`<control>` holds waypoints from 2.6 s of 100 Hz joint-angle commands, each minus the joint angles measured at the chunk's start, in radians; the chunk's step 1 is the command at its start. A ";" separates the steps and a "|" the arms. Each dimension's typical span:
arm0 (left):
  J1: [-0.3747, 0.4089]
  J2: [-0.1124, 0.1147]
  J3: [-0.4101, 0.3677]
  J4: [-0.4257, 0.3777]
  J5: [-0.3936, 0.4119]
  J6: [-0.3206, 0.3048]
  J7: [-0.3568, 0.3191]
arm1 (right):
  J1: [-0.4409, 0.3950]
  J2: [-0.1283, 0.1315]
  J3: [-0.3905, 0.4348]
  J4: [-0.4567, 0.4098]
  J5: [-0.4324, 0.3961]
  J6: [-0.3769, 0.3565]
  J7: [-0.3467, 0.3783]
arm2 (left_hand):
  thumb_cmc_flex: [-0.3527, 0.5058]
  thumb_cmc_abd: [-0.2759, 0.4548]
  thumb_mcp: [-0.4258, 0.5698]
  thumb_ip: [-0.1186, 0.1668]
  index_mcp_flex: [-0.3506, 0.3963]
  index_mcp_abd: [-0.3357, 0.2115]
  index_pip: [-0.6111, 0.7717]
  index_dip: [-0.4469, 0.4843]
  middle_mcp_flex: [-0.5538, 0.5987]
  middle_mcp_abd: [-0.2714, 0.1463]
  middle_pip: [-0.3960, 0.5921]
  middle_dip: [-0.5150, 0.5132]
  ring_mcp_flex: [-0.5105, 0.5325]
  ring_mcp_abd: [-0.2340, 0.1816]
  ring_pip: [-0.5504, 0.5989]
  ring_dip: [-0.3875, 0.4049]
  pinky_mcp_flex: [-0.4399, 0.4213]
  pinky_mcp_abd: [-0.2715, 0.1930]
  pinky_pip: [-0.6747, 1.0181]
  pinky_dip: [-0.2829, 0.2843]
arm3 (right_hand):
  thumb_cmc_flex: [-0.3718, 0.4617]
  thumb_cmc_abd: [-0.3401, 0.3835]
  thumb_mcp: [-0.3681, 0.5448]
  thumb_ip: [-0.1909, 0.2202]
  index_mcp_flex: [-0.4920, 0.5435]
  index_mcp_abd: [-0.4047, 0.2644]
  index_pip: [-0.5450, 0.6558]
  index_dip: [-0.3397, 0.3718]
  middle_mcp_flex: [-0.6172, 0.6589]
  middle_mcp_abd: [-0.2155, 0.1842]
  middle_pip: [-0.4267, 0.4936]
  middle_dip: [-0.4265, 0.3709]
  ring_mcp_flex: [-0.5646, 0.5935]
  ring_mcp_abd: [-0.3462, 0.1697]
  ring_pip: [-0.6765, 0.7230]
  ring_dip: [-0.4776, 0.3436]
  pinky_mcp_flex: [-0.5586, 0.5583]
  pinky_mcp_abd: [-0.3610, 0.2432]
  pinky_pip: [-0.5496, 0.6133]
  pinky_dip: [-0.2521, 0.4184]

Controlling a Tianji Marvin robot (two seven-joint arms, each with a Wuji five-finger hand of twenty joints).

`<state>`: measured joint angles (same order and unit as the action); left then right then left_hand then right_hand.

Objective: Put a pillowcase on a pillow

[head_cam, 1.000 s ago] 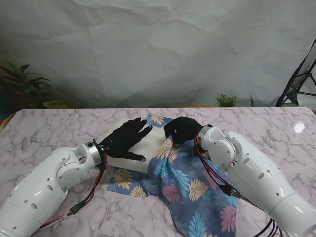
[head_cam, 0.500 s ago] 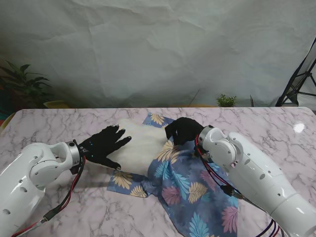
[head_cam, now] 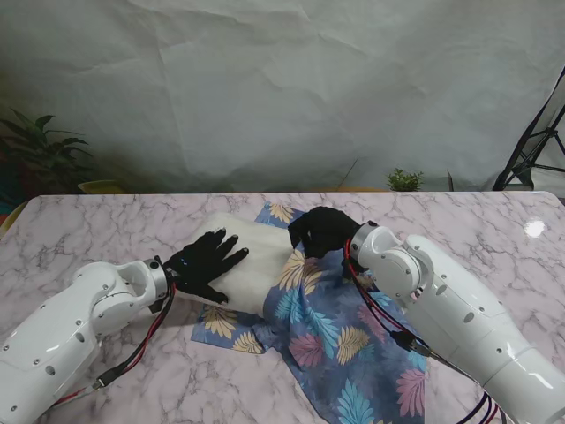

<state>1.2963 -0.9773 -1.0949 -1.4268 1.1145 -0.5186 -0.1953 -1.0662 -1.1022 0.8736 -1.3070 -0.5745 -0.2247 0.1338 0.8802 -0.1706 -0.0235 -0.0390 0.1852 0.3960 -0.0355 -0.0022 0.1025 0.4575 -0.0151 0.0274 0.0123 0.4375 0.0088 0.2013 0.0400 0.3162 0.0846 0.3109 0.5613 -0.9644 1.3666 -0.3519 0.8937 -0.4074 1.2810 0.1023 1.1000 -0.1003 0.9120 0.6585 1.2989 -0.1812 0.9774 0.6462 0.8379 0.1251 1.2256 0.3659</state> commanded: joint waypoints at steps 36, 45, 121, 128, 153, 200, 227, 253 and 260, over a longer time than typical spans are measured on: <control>-0.055 -0.026 0.116 0.128 -0.061 0.061 0.110 | 0.002 -0.002 -0.016 -0.013 0.019 -0.006 0.013 | 0.410 -0.039 0.323 0.014 -0.049 -0.050 -0.019 -0.017 -0.018 -0.006 0.038 0.253 0.432 -0.239 0.954 0.652 0.411 -0.449 1.395 0.336 | 0.013 0.021 0.022 0.004 0.000 -0.007 0.040 0.024 -0.008 -0.001 0.020 0.009 0.022 0.004 -0.026 0.004 -0.007 0.014 -0.007 -0.012; -0.068 -0.032 0.138 0.148 -0.073 0.069 0.145 | 0.009 -0.003 -0.024 -0.004 0.022 -0.008 0.012 | 0.410 0.088 0.390 0.002 0.175 -0.024 0.122 0.139 0.026 -0.028 0.137 0.604 0.524 -0.304 1.161 0.645 0.557 -0.563 1.572 0.322 | 0.013 0.023 0.022 0.004 -0.002 -0.009 0.040 0.025 -0.009 -0.003 0.021 0.009 0.022 0.005 -0.027 0.004 -0.007 0.014 -0.006 -0.012; -0.124 -0.046 0.205 0.208 0.070 -0.116 0.619 | 0.111 -0.053 -0.149 0.068 0.065 0.026 -0.063 | 0.411 0.009 0.538 -0.067 0.469 -0.359 1.160 0.884 0.726 -0.250 0.716 0.718 0.801 -0.440 1.209 0.593 0.773 -0.486 1.564 0.252 | 0.009 0.032 0.020 0.006 -0.009 -0.006 0.043 0.029 -0.013 0.000 0.025 0.009 0.024 0.001 -0.029 0.004 -0.009 0.014 -0.003 -0.013; -0.126 -0.048 0.208 0.192 0.072 -0.115 0.617 | 0.119 -0.064 -0.164 0.073 0.077 0.022 -0.081 | 0.411 0.007 0.537 -0.067 0.469 -0.359 1.159 0.886 0.728 -0.248 0.714 0.723 0.805 -0.438 1.213 0.593 0.777 -0.487 1.568 0.254 | 0.007 0.034 0.021 0.006 -0.010 -0.007 0.043 0.030 -0.013 -0.001 0.026 0.009 0.023 -0.001 -0.029 0.004 -0.009 0.014 -0.003 -0.014; -0.160 -0.059 0.274 0.202 0.052 -0.124 0.627 | 0.119 -0.094 -0.181 0.082 0.132 0.019 -0.132 | 0.411 0.005 0.534 -0.066 0.472 -0.358 1.154 0.888 0.737 -0.246 0.707 0.733 0.812 -0.436 1.216 0.592 0.781 -0.486 1.572 0.255 | 0.005 0.040 0.023 0.006 -0.017 -0.008 0.047 0.035 -0.017 -0.002 0.028 0.009 0.023 -0.002 -0.033 0.002 -0.011 0.011 -0.002 -0.015; -0.148 -0.068 0.264 0.225 -0.005 -0.103 0.569 | 0.110 -0.046 -0.174 0.066 0.078 0.024 -0.024 | 0.411 0.020 0.521 -0.062 0.468 -0.343 1.122 0.876 0.734 -0.233 0.699 0.734 0.817 -0.439 1.216 0.590 0.789 -0.490 1.571 0.252 | -0.044 0.103 -0.096 0.011 -0.150 0.076 -0.096 0.013 -0.178 0.040 -0.026 -0.078 -0.043 0.080 -0.344 -0.039 -0.210 0.084 -0.046 0.020; -0.134 -0.067 0.246 0.226 -0.018 -0.105 0.541 | -0.002 0.026 -0.001 -0.122 -0.184 0.008 0.025 | 0.411 0.023 0.517 -0.060 0.465 -0.342 1.117 0.875 0.733 -0.231 0.701 0.735 0.818 -0.441 1.216 0.589 0.789 -0.493 1.573 0.252 | -0.360 0.233 -0.154 0.154 -0.498 0.266 -0.559 0.169 -0.570 0.125 -0.162 -0.255 -0.422 0.187 -0.636 -0.222 -0.464 0.044 -0.117 0.033; -0.108 -0.069 0.209 0.205 -0.036 -0.089 0.510 | -0.093 0.080 0.154 -0.254 -0.258 0.028 0.269 | 0.411 0.027 0.515 -0.059 0.461 -0.337 1.113 0.875 0.732 -0.227 0.703 0.735 0.820 -0.444 1.218 0.590 0.791 -0.495 1.575 0.252 | -0.413 0.327 -0.274 0.152 -0.650 0.359 -0.659 0.098 -0.722 0.198 -0.227 -0.308 -0.625 0.251 -0.638 -0.298 -0.595 0.057 -0.173 -0.018; -0.101 -0.070 0.198 0.198 -0.041 -0.084 0.504 | -0.099 0.092 0.160 -0.246 -0.278 0.014 0.317 | 0.411 0.028 0.514 -0.058 0.460 -0.336 1.112 0.875 0.731 -0.225 0.704 0.735 0.820 -0.442 1.219 0.590 0.792 -0.496 1.575 0.251 | -0.427 0.340 -0.296 0.151 -0.662 0.377 -0.671 0.087 -0.731 0.202 -0.229 -0.310 -0.642 0.252 -0.637 -0.304 -0.606 0.060 -0.180 -0.024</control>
<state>1.1941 -1.0445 -0.8940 -1.2198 1.0809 -0.6103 0.3228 -1.1555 -1.0351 1.0368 -1.5819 -0.8369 -0.1988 0.4732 1.1407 -0.2480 0.1912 -0.1776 0.5624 0.2152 0.9007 0.7958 0.7874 0.1993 0.6326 0.7337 0.8365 0.0882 1.1790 0.7824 0.8020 0.0030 1.5769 0.5091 0.1882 -0.6404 1.0911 -0.2176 0.2724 -0.0606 0.6314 0.2114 0.3988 0.0843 0.7014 0.3614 0.6975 0.0569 0.3760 0.3563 0.2555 0.1830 1.0615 0.3603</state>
